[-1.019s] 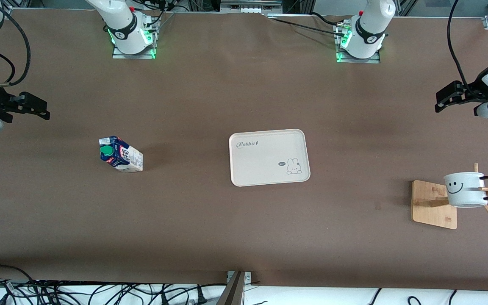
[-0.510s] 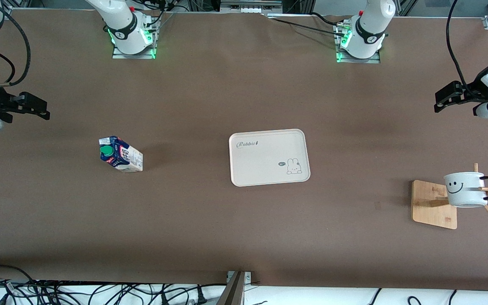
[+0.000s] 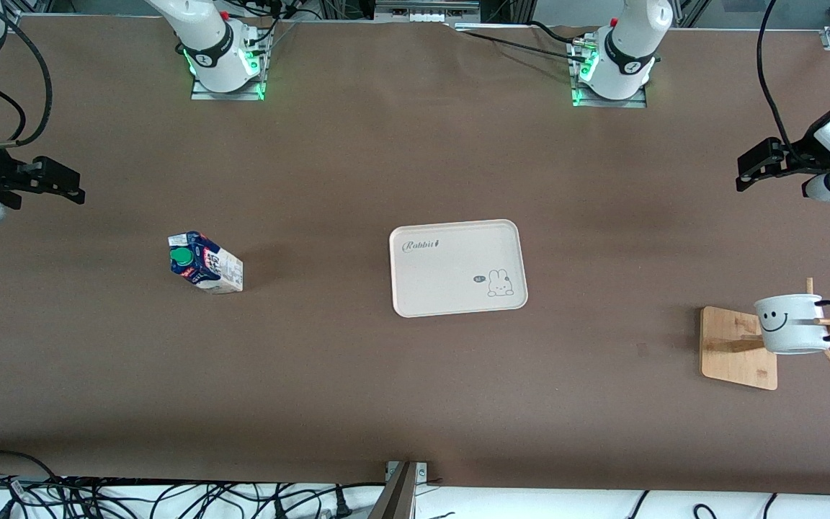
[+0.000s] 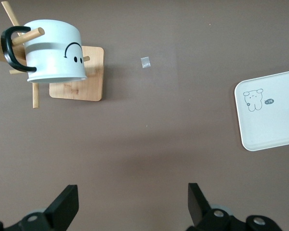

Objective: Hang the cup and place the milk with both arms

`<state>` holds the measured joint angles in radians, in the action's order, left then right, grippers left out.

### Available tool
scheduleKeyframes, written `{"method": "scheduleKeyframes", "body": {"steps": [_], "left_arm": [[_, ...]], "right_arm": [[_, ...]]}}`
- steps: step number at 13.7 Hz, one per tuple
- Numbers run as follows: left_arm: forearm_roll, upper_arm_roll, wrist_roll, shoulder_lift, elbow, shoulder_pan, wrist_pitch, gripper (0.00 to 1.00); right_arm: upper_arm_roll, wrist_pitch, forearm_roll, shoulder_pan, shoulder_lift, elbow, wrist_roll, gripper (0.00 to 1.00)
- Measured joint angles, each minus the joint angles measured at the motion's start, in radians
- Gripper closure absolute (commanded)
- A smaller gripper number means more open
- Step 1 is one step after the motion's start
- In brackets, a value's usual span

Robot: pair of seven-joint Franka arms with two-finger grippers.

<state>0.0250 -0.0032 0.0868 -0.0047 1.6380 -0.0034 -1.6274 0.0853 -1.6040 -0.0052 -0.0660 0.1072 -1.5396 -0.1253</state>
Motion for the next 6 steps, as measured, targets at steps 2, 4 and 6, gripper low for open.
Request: {"method": "scheduleKeyframes", "body": {"steps": [2, 4, 6], "left_arm": [[0.0, 0.0, 0.0, 0.001, -0.002, 0.001, -0.001, 0.0], [0.0, 0.0, 0.0, 0.004, -0.005, 0.001, -0.002, 0.0], [0.0, 0.0, 0.0, 0.004, -0.006, 0.001, -0.002, 0.0]], "right_arm": [[0.0, 0.0, 0.0, 0.0, 0.0, 0.0, 0.0, 0.0], [0.0, 0.0, 0.0, 0.0, 0.0, 0.0, 0.0, 0.0], [0.0, 0.0, 0.0, 0.0, 0.0, 0.0, 0.001, 0.0]]}}
